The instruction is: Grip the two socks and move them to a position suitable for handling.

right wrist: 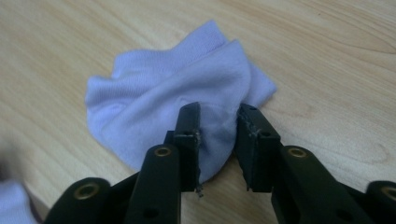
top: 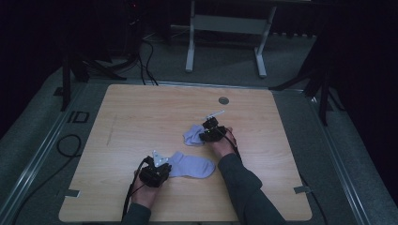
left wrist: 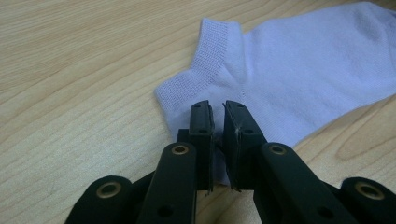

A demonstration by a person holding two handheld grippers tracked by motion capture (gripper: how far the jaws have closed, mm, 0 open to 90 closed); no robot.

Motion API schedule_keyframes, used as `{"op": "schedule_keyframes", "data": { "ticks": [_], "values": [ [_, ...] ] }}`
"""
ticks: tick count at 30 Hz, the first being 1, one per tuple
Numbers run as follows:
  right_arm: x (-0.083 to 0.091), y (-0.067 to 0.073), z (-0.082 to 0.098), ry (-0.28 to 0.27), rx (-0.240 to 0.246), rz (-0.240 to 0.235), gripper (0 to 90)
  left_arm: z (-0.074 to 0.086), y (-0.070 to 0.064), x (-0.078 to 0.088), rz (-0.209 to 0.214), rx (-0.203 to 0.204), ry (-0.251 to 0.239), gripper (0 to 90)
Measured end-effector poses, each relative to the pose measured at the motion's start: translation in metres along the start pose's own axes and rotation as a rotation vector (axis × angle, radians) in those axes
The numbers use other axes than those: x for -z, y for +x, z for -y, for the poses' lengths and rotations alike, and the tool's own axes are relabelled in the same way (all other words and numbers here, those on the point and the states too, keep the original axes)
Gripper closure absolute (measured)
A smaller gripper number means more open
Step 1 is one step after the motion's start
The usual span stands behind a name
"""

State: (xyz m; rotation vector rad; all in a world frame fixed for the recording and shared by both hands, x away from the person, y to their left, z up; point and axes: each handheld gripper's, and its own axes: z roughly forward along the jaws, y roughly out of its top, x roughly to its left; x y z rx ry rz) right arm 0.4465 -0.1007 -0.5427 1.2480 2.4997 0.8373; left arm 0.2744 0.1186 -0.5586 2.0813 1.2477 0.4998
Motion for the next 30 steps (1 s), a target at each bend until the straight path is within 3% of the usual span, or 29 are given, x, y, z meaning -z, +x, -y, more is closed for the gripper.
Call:
{"op": "schedule_keyframes", "data": {
  "ticks": [9,16,20,30],
  "values": [
    [0.006,0.005,0.01,0.009,0.045,-0.042,73.7,-0.001,0.0,0.004,0.011,0.009,-0.042,81.6],
    [0.009,0.012,0.016,0.003,0.066,-0.045,73.8,-0.002,0.002,0.008,0.011,0.016,-0.058,81.6],
    [0.012,0.025,0.019,0.009,0.119,-0.01,74.1,-0.007,0.004,0.008,0.018,0.019,-0.07,81.8],
    [0.016,0.038,0.026,0.005,0.151,0.023,74.1,-0.028,-0.001,-0.008,0.038,-0.006,-0.077,82.0]
  ]
}}
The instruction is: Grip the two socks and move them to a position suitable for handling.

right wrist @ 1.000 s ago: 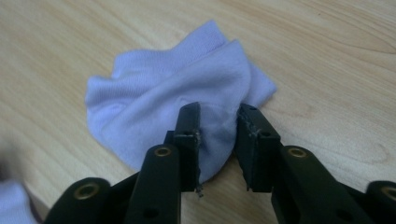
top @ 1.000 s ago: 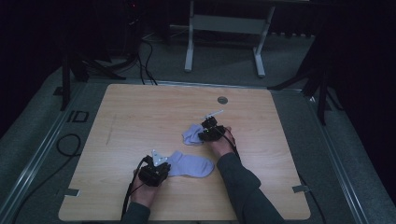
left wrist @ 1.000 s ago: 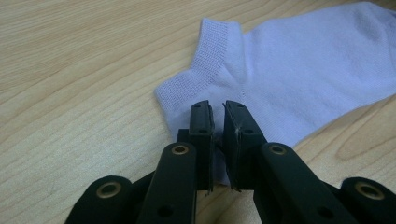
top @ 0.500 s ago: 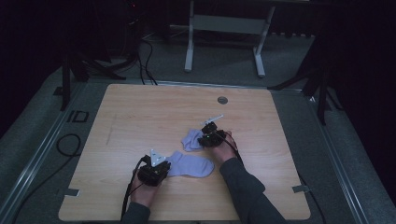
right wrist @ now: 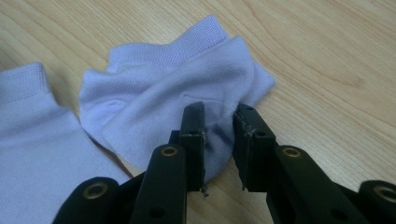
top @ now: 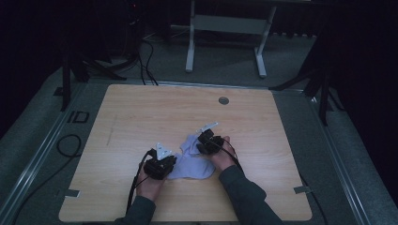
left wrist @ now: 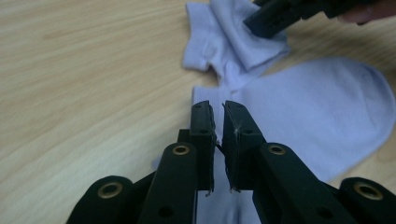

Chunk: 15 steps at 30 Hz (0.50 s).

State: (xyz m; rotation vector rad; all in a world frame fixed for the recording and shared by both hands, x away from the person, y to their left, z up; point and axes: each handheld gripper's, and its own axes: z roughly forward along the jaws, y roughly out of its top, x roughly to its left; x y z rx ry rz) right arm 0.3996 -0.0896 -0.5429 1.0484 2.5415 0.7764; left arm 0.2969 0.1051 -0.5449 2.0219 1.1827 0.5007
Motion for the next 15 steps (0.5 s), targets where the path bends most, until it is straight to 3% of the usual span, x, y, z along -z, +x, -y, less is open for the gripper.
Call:
{"op": "schedule_keyframes", "data": {
  "ticks": [5,9,15],
  "values": [
    [0.0,-0.002,0.0,-0.002,-0.01,-0.012,74.0,-0.016,-0.003,-0.015,0.001,-0.021,-0.007,81.9],
    [0.0,-0.003,0.001,-0.006,-0.017,-0.019,74.0,-0.03,-0.005,-0.028,0.006,-0.012,-0.002,81.4],
    [-0.001,-0.004,0.002,-0.011,-0.022,-0.026,73.9,-0.04,-0.005,-0.046,0.003,-0.017,0.032,81.4]
  ]
}}
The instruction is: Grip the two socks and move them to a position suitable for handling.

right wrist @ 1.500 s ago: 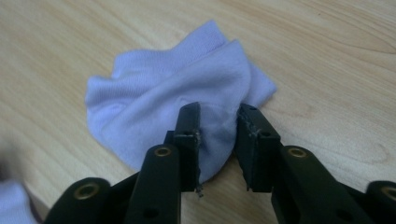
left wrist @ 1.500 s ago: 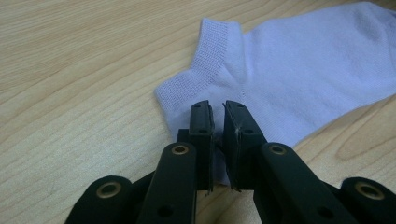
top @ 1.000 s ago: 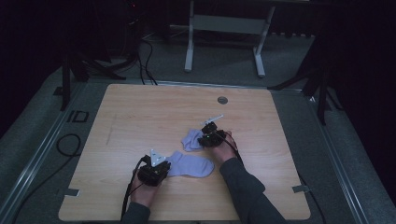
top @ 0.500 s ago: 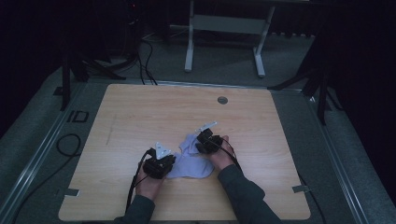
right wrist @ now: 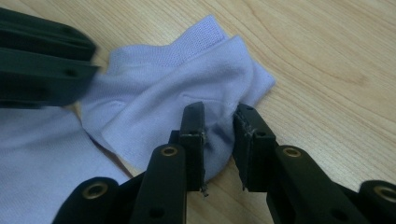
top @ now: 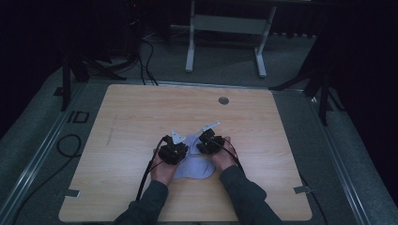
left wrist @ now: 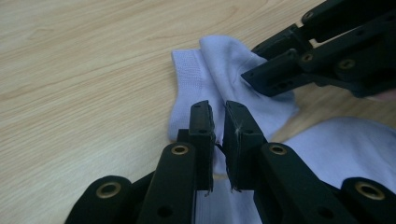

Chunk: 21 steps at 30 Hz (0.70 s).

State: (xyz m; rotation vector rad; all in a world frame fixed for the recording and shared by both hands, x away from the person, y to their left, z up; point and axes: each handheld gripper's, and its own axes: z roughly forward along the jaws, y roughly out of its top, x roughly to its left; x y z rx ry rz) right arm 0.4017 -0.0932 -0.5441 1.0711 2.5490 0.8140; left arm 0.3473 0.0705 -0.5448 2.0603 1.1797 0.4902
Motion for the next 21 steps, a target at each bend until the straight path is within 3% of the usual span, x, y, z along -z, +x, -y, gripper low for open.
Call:
{"op": "schedule_keyframes", "data": {
  "ticks": [7,15,21],
  "values": [
    [0.0,0.0,0.001,-0.002,-0.005,-0.003,74.0,0.001,-0.001,-0.016,-0.018,-0.023,0.05,81.9],
    [0.001,-0.003,-0.001,0.014,-0.022,-0.021,74.0,0.0,-0.002,-0.017,-0.043,-0.027,0.061,85.7],
    [0.003,-0.004,-0.002,0.03,-0.012,-0.032,81.1,0.0,-0.004,-0.017,-0.058,-0.051,0.066,86.3]
  ]
}}
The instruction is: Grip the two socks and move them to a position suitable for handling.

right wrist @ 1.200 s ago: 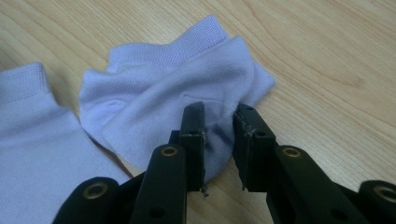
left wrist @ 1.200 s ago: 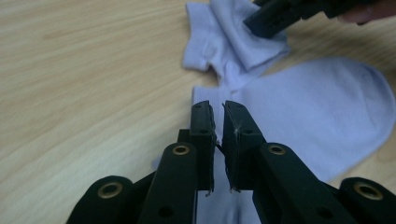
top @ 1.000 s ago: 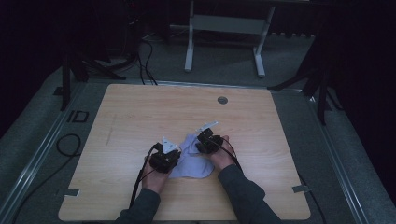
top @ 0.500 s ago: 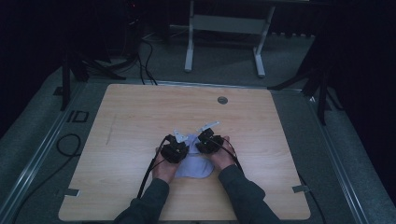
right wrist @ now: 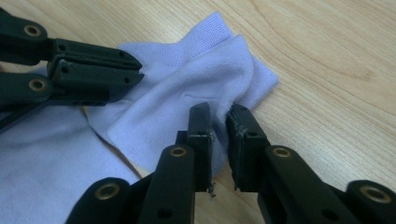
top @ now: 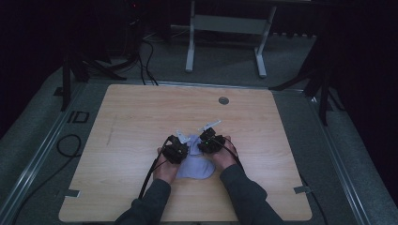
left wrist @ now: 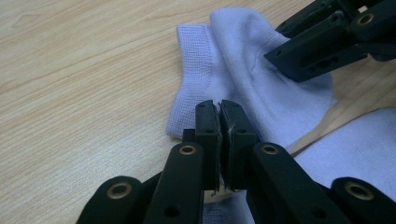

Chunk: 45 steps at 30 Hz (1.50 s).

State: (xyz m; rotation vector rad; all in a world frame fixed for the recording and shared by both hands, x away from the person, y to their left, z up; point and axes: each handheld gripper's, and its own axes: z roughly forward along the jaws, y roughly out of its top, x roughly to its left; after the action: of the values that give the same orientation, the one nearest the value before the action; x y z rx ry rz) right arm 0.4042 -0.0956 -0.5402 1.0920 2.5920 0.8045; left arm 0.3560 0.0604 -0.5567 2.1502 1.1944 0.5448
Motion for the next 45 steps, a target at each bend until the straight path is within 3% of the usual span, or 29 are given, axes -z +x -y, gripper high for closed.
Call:
{"op": "schedule_keyframes", "data": {
  "ticks": [11,25,32,41,45],
  "values": [
    [0.014,-0.012,0.008,-0.004,-0.008,0.014,85.9,0.0,0.0,0.0,0.0,0.005,-0.003,86.4],
    [0.036,-0.045,0.031,-0.011,-0.058,0.062,85.4,0.0,0.003,0.0,0.017,0.014,0.001,86.0],
    [0.04,-0.057,0.045,0.021,-0.066,0.095,85.7,0.0,0.006,0.0,0.026,0.034,-0.004,85.0],
    [0.04,-0.058,0.048,0.028,-0.064,0.094,85.6,0.001,0.021,0.003,0.022,0.085,-0.008,79.1],
    [0.04,-0.058,0.049,0.029,-0.061,0.103,85.2,0.002,0.029,0.011,0.024,0.119,-0.036,77.0]
  ]
}}
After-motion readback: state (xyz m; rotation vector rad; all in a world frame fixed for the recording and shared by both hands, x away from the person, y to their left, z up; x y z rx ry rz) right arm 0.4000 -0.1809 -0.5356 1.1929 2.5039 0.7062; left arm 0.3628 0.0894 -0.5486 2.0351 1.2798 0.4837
